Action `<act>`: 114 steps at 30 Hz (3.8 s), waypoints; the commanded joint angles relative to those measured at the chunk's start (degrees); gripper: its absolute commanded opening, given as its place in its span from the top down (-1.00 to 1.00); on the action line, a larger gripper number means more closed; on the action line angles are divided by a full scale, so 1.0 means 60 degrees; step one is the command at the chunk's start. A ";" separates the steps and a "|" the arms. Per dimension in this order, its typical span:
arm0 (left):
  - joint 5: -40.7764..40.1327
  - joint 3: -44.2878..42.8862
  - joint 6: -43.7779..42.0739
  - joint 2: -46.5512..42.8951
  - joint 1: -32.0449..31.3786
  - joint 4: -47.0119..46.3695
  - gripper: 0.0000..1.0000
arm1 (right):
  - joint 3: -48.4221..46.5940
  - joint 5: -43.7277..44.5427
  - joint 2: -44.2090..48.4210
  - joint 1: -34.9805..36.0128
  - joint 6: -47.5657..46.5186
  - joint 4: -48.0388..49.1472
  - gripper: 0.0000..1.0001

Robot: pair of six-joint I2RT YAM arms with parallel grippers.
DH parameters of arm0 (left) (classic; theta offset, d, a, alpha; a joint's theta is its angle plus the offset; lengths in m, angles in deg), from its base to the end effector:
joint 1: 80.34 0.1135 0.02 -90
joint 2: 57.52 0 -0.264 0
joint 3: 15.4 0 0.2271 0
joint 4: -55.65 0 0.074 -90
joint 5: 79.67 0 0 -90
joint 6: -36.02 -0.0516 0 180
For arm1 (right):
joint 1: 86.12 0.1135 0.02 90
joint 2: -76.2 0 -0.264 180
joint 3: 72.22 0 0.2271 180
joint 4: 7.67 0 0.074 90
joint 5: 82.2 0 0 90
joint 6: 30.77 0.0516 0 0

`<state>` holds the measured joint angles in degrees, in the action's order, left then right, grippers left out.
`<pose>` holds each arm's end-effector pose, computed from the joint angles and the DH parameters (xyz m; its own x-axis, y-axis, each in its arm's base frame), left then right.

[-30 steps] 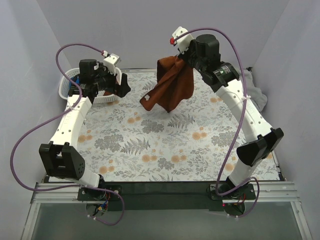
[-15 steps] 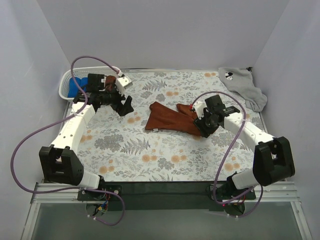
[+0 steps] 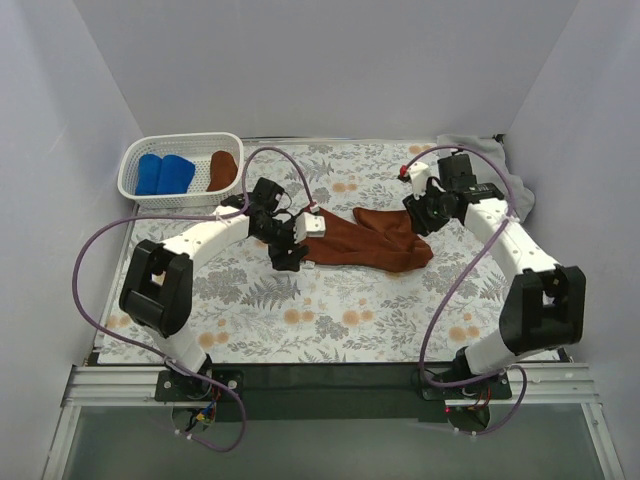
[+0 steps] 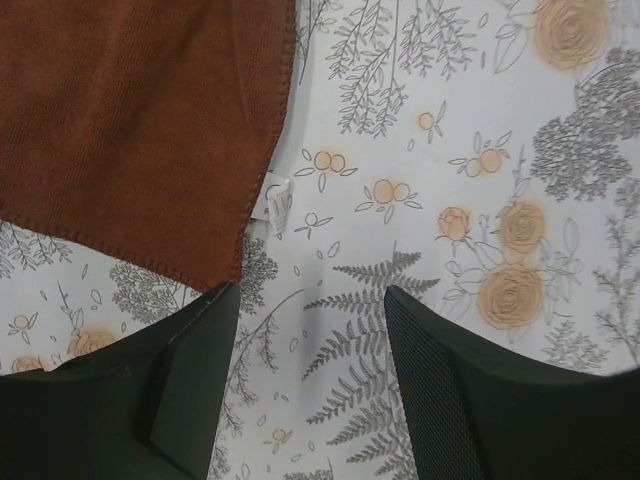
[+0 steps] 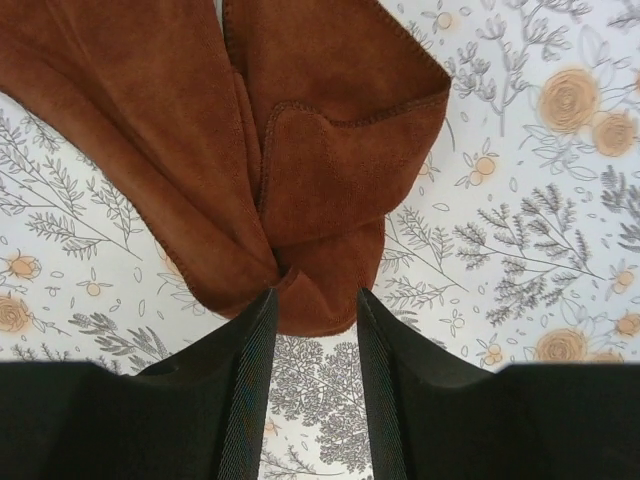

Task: Roll the towels
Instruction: Flatten the towel

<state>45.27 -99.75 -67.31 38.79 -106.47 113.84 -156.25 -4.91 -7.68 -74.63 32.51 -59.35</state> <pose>0.2659 -0.1634 0.2194 -0.6982 0.5530 -0.4546 0.7159 0.5373 -0.4459 0.2881 0.0701 0.2792 -0.5376 -0.5569 -0.6331 -0.6383 0.7594 -0.1259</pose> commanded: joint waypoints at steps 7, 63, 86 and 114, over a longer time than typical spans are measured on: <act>-0.0886 -0.0198 -0.1061 0.1115 -0.0332 -0.1211 -0.16 | -0.1935 0.0140 -0.2672 -0.0068 0.0585 -0.0137 0.25; -0.1121 -0.0243 -0.0505 0.0605 0.0780 0.0603 1.00 | -0.6127 0.2059 -0.5681 -0.0300 0.1215 0.0509 0.97; 0.0006 -0.0535 -0.2539 -0.1182 0.2070 0.3077 1.00 | -0.5672 0.1579 -0.3292 -0.3027 0.1626 -0.0780 0.97; 0.0813 -0.1281 -0.1502 -0.1287 0.2949 0.2614 1.00 | -0.5363 0.0844 -0.3797 -0.2779 0.2489 -0.0328 0.97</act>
<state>49.95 -105.06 -80.00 29.70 -89.40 134.41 -186.26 0.14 -22.52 -92.32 43.94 -66.23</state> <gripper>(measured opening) 0.014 0.015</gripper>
